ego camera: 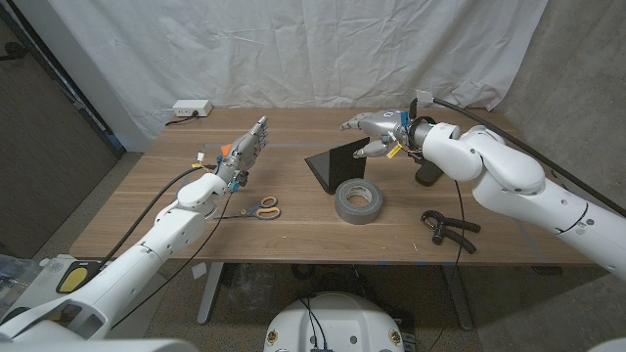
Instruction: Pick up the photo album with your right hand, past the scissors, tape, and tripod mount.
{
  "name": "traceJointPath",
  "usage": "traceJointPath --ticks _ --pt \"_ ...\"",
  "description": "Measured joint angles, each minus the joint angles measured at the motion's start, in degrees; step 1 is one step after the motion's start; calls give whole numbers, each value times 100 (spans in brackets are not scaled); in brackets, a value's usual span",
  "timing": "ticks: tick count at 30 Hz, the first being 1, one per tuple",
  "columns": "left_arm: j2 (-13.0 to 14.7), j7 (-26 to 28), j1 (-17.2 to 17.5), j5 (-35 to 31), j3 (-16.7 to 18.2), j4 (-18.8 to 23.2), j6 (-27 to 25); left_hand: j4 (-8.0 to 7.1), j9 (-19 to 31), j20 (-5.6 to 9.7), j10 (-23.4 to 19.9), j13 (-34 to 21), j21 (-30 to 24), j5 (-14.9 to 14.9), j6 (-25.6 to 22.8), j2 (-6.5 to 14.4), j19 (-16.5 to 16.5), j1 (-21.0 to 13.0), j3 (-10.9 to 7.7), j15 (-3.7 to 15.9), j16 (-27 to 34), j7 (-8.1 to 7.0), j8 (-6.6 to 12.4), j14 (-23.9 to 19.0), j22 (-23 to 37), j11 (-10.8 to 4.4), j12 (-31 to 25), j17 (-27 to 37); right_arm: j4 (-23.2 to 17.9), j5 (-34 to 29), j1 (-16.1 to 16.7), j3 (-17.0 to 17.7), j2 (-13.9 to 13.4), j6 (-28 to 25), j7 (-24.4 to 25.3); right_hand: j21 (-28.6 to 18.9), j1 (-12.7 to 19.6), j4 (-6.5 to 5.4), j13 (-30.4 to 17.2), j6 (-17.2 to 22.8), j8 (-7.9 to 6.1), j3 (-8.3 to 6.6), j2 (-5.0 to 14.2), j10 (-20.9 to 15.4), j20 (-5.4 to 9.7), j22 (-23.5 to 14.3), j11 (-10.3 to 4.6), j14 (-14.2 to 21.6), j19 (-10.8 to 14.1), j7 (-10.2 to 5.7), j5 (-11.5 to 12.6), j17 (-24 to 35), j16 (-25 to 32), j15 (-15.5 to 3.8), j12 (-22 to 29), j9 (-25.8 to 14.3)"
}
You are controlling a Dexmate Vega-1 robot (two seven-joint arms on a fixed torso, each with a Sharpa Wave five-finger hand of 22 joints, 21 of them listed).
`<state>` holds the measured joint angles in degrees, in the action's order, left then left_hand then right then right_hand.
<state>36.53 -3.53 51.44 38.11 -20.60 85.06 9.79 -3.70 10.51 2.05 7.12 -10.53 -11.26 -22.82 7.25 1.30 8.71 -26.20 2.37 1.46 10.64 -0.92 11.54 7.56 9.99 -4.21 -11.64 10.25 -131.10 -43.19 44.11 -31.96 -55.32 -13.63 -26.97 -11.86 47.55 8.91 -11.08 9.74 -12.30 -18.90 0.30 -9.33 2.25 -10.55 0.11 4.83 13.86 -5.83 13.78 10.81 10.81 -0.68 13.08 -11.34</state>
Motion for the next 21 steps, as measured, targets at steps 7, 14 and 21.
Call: traceJointPath --ticks 7,14,21 --pt "-10 -13 17 13 0 -30 42 -24 0 0 0 0 0 0 -31 0 0 0 24 0 0 31 0 0 0 0 21 0 47 -170 -62 -87 117 60 -130 0 0 0 0 0 0 0 0 0 0 0 0 19 0 0 -3 0 0 -23 0 0" --pt "-12 -18 44 25 11 -37 75 -24 0 0 0 0 0 0 -31 0 0 0 24 0 0 31 0 0 0 0 21 0 113 -275 -116 -146 226 108 -230 0 30 -24 0 15 0 -24 30 1 1 1 1 216 44 16 -3 28 88 -97 0 1" --pt "-8 -37 62 48 32 -53 96 -24 0 0 0 0 0 0 -31 0 0 0 24 0 0 31 0 0 0 0 21 0 173 -379 -170 -197 333 147 -336 0 60 -24 -27 61 1 -24 61 1 -4 1 1 287 90 0 -3 31 88 -105 0 1"
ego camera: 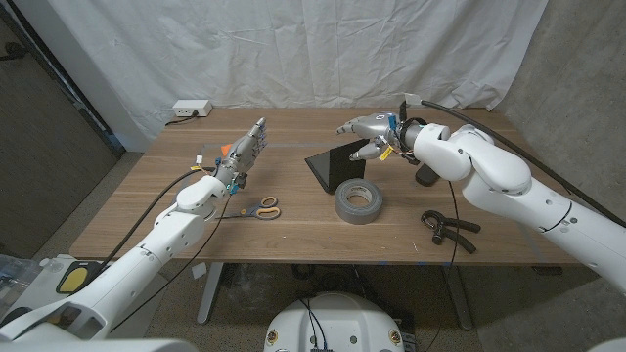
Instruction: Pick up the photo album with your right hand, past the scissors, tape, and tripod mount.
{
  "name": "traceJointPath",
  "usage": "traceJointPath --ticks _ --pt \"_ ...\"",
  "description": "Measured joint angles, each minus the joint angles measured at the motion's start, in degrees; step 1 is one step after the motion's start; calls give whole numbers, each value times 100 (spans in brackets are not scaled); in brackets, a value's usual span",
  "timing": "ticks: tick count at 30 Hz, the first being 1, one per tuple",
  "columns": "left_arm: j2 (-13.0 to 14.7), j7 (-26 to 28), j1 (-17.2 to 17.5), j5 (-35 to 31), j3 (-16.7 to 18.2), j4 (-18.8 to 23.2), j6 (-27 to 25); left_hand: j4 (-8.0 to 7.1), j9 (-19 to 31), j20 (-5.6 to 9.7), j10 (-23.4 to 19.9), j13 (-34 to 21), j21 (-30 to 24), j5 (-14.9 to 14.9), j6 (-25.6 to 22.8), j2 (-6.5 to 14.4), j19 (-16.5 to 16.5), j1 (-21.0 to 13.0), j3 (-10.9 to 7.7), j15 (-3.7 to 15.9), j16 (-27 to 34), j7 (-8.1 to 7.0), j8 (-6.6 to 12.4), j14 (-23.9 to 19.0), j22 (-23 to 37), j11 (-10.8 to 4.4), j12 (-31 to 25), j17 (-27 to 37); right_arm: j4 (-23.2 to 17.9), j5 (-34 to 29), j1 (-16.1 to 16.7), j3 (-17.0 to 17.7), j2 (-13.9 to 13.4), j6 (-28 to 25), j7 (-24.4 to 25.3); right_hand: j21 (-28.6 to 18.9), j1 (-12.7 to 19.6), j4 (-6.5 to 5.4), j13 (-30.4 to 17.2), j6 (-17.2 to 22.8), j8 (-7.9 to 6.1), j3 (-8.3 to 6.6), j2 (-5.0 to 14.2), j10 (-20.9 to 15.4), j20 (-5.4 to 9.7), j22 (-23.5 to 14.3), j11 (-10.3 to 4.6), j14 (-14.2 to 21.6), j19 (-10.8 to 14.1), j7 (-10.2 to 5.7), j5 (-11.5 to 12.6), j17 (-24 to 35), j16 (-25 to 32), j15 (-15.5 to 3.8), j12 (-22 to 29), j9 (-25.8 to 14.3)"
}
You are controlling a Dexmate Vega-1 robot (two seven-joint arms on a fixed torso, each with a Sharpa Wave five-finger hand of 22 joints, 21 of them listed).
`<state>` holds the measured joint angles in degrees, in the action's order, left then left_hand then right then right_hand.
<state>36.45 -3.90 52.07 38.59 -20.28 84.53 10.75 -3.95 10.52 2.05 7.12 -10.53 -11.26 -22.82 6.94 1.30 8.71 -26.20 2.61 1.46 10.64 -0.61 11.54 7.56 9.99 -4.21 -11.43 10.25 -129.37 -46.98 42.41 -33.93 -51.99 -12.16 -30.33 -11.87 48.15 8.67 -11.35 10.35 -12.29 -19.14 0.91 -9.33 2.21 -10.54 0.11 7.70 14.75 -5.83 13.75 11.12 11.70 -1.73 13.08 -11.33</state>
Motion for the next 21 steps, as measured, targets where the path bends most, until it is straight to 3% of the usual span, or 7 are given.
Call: traceJointPath --ticks 21 --pt "27 -80 25 6 -8 -16 29 2 0 0 0 0 0 0 -30 30 0 -30 48 0 0 31 0 0 0 0 0 0 196 -185 -138 -165 264 11 -168 0 22 -23 1 54 1 -23 23 -22 15 1 -22 31 25 -8 0 22 0 31 45 0"
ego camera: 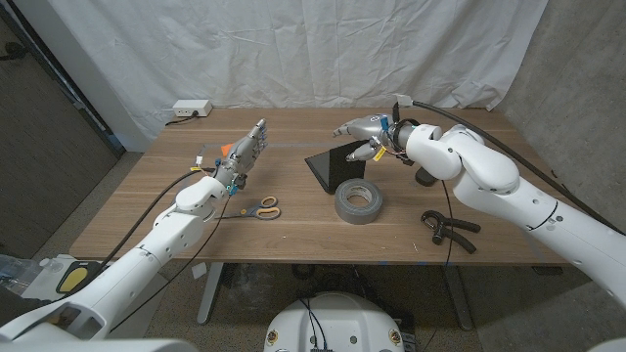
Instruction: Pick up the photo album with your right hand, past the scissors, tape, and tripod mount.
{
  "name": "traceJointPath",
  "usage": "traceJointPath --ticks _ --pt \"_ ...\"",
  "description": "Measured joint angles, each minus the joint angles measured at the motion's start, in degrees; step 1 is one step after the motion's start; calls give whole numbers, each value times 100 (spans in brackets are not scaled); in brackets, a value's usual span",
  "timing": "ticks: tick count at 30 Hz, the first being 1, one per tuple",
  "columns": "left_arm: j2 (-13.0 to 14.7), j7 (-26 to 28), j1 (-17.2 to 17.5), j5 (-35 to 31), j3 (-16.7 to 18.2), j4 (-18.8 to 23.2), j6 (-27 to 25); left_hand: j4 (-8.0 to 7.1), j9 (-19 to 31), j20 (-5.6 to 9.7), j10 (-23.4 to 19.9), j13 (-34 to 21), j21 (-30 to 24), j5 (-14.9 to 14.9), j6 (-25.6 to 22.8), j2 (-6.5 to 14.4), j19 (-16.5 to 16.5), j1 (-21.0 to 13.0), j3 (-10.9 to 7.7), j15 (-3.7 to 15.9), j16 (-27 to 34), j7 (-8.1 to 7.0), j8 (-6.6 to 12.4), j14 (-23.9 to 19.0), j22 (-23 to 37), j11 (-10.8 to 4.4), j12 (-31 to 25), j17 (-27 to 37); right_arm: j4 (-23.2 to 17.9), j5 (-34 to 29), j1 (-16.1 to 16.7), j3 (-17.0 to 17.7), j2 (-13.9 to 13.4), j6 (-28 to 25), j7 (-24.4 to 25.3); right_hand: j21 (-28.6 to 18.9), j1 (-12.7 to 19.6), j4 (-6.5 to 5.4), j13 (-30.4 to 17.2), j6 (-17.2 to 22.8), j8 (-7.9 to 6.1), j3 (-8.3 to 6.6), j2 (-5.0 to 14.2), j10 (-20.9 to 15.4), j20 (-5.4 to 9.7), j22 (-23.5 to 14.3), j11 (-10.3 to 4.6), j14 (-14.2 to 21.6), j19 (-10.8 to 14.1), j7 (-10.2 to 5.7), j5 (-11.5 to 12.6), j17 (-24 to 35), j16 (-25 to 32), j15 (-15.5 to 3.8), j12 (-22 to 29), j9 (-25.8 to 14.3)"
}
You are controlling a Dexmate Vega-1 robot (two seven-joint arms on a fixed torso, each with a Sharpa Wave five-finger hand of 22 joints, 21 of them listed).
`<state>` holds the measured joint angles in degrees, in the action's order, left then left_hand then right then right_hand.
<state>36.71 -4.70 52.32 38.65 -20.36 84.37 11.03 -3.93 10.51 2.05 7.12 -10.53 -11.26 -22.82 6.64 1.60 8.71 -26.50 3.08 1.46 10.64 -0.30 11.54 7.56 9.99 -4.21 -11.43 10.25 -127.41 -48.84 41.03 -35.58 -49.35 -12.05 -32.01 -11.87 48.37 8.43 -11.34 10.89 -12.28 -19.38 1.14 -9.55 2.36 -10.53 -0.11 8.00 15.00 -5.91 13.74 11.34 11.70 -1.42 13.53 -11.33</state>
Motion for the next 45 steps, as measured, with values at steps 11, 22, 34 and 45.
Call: traceJointPath --ticks 11,22,34,45 --pt "46 32 53 14 37 56 9 0 0 0 0 0 0 0 0 0 0 0 0 0 0 0 0 0 0 0 0 0 62 -72 -47 -46 49 43 -28 0 0 0 1 40 -20 0 0 -50 0 1 12 31 0 -4 0 27 0 -31 0 -9" --pt "56 14 36 26 43 16 -9 0 0 0 0 0 0 0 0 0 0 0 0 0 0 -1 0 0 0 0 0 0 106 -124 -51 -59 76 33 -48 -23 30 -18 1 214 -86 -18 31 -81 10 1 -19 114 72 -116 0 26 0 -53 24 -55" --pt "-11 -92 -66 54 36 -201 0 0 0 0 0 0 0 0 1 0 0 0 -1 0 0 -1 0 0 0 0 0 0 178 -197 -86 -120 136 -54 -140 -45 78 8 1 384 -152 -41 28 -285 10 1 -19 298 195 -123 0 26 61 -74 89 -81" --pt "-51 -159 -125 68 25 -337 41 -1 0 0 0 0 0 0 1 0 0 0 48 0 0 -1 0 0 0 0 0 0 197 -274 -103 -153 158 -133 -238 -90 194 16 2 722 -277 -80 67 -490 1 2 -101 433 330 -196 0 25 61 -86 133 -135"
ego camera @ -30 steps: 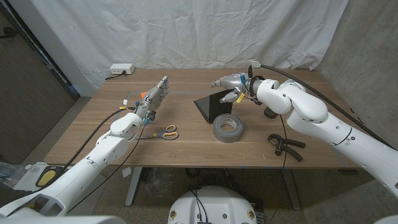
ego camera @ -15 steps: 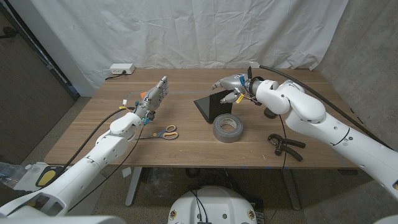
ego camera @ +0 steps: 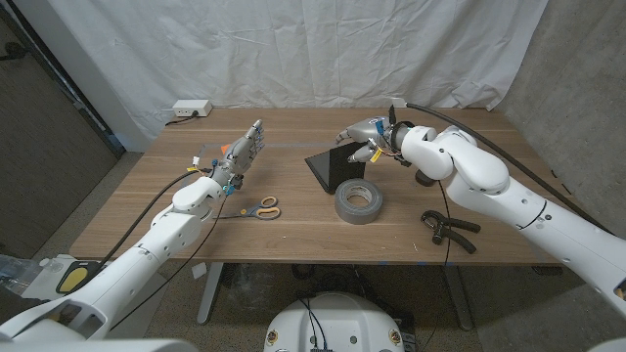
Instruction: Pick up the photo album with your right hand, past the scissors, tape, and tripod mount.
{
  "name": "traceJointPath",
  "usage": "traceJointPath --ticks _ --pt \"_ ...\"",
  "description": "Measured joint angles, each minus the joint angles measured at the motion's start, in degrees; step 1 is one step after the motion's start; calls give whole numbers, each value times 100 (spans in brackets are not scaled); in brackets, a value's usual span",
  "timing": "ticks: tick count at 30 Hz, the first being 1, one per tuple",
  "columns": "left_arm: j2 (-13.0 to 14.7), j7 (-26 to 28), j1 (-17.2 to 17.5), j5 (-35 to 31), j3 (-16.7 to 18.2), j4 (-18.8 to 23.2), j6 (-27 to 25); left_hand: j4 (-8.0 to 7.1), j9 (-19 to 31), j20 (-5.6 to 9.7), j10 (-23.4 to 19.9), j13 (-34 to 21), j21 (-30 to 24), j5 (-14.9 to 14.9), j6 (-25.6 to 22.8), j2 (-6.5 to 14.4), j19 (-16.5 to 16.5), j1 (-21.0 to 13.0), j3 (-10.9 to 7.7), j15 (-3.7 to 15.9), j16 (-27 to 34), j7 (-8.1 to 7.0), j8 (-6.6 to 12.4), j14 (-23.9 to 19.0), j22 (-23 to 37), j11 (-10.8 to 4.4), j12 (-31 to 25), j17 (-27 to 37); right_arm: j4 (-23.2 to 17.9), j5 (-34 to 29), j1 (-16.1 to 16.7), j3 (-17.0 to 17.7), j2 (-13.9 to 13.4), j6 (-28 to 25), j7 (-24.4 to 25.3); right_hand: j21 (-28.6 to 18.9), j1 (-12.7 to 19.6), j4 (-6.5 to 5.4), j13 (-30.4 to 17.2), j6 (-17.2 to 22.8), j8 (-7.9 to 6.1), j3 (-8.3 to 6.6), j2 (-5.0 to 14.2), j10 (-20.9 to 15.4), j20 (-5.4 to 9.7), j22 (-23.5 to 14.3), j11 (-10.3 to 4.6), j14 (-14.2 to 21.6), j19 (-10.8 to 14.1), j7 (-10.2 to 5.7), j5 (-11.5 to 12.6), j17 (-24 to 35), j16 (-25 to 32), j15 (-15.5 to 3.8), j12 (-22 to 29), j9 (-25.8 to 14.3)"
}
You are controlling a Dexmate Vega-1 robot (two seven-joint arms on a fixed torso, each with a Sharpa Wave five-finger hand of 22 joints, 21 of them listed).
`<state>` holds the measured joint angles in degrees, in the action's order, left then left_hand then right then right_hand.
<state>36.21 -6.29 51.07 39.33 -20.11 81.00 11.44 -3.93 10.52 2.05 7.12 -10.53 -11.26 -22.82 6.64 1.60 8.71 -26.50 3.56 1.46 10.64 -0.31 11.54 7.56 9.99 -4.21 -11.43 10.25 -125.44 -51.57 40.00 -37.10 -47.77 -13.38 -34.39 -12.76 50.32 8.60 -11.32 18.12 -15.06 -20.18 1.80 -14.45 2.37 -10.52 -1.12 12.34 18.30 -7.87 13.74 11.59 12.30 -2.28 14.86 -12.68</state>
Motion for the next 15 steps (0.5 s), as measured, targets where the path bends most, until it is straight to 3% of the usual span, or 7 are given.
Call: traceJointPath --ticks 15 --pt "-45 -103 -52 28 -23 -121 69 0 0 0 0 0 0 0 0 23 0 -23 0 0 0 0 0 0 0 0 0 0 46 -39 -32 -81 56 -26 -45 -88 116 -11 0 383 -169 -57 108 -631 10 -30 -161 564 357 -116 -49 28 112 -6 238 -108"
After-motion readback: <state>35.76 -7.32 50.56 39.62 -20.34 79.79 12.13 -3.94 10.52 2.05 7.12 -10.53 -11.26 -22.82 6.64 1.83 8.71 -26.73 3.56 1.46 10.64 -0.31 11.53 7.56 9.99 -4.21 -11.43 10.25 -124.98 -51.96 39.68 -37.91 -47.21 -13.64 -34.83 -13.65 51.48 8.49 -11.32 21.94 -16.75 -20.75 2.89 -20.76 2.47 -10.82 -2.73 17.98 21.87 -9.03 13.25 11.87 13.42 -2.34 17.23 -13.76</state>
